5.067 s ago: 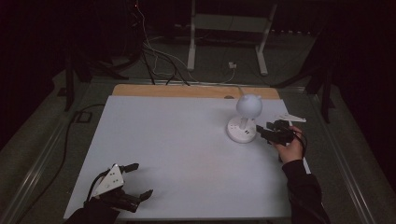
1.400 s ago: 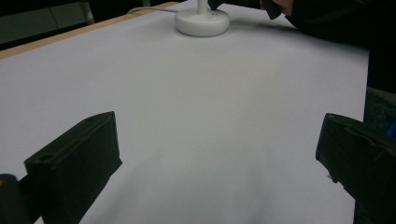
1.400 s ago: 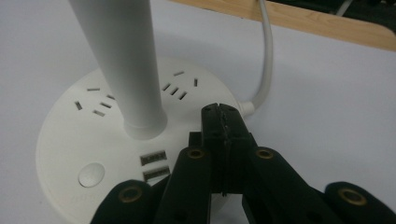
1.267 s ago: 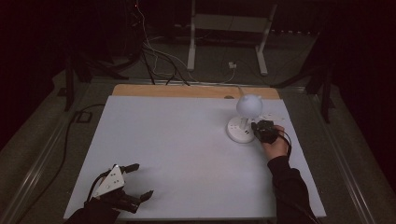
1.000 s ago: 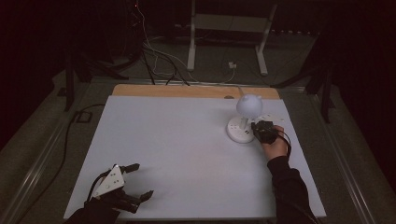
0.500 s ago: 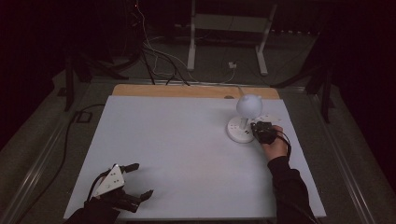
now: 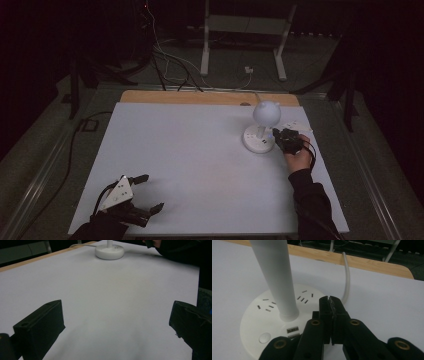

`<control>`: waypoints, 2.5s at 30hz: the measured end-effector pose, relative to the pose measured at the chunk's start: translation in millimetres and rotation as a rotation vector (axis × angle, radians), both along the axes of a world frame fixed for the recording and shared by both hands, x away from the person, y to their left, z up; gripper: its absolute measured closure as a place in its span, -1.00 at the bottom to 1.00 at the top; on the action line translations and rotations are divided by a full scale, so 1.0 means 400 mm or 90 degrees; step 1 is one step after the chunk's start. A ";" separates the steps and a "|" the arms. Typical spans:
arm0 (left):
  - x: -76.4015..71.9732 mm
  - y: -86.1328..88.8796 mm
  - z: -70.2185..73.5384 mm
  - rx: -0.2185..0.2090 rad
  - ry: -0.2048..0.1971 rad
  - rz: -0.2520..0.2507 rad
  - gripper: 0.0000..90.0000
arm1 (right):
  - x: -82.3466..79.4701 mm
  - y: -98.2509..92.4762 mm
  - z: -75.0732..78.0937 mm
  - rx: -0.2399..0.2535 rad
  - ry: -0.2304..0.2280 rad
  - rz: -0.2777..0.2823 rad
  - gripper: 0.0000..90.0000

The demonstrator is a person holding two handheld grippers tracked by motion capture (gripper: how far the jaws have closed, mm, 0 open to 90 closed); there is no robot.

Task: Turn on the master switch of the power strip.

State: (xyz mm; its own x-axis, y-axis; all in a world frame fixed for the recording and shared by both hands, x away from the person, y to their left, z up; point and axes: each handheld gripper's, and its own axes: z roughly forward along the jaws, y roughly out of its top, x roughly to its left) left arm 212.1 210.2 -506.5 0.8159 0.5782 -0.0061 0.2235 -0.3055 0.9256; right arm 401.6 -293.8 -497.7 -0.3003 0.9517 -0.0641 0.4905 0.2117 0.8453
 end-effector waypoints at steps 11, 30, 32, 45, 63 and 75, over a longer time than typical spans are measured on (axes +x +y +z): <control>-0.001 0.000 0.001 -0.002 -0.002 0.000 -0.99 | -0.012 -0.005 0.019 0.008 0.001 0.022 0.28; -0.001 -0.001 0.001 0.001 0.000 0.000 -0.99 | -0.077 -0.018 0.050 0.069 0.024 0.107 -0.77; -0.001 -0.001 0.000 0.002 0.001 -0.001 -0.99 | -0.086 -0.013 0.052 0.080 0.027 0.131 -0.94; -0.002 -0.002 0.001 0.001 -0.001 -0.004 -0.99 | -0.137 0.024 0.073 0.092 0.057 0.223 -1.00; -0.003 -0.002 0.003 0.002 -0.003 -0.005 -0.99 | -0.238 0.085 0.034 0.093 0.099 0.301 -1.00; -0.003 -0.003 0.003 0.004 -0.003 -0.007 -0.99 | -0.300 0.082 0.007 0.081 0.093 0.330 -1.00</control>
State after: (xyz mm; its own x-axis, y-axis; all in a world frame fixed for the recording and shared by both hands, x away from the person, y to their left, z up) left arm 210.7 209.1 -505.4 0.8226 0.5686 0.0014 0.2153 -0.3138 0.9248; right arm 281.4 -261.1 -495.0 -0.7290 0.6741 0.1186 0.4630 0.3579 0.8109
